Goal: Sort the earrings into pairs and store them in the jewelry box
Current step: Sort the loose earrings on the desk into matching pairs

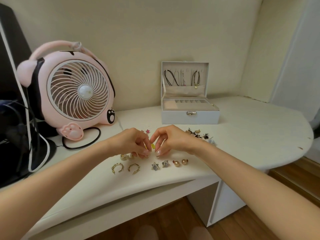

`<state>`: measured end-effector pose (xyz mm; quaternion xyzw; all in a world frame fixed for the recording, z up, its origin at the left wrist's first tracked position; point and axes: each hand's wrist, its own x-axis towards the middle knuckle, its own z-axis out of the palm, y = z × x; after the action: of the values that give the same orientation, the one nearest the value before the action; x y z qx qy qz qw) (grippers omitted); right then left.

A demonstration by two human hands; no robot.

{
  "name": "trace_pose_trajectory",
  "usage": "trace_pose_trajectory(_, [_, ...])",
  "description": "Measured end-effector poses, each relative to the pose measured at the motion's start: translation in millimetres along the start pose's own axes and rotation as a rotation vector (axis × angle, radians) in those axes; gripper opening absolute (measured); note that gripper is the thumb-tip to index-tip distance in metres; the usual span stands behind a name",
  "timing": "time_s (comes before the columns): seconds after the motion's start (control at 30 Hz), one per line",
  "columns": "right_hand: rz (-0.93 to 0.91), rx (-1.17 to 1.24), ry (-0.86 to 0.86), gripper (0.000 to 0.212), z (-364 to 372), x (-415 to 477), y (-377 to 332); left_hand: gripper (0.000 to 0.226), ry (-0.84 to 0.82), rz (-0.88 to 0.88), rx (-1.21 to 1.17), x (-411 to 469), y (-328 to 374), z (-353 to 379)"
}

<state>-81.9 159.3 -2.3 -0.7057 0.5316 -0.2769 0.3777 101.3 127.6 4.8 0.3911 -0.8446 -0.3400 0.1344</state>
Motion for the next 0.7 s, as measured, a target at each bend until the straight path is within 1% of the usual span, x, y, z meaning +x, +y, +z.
trace_pose_trajectory(0.13, [0.02,0.007,-0.045,0.043,5,0,-3,0.013,-0.025,-0.001,0.034,-4,2,0])
trace_pose_trajectory(0.23, [0.037,0.034,-0.045,0.046,8,1,-3,0.012,-0.018,0.014,0.062,-6,3,1])
trace_pose_trajectory(0.37, [0.025,-0.025,-0.011,0.046,10,2,-1,0.017,0.032,0.036,0.193,-5,-2,6])
trace_pose_trajectory(0.47, [0.021,-0.015,-0.006,0.045,7,1,-2,0.023,0.076,0.05,0.3,-3,-6,10])
trace_pose_trajectory(0.57, [0.013,0.019,-0.038,0.046,4,1,-2,0.027,0.08,0.052,0.362,-3,-7,11])
trace_pose_trajectory(0.7, [0.004,0.062,-0.096,0.049,4,2,-2,0.023,0.082,0.062,0.357,-1,-9,12])
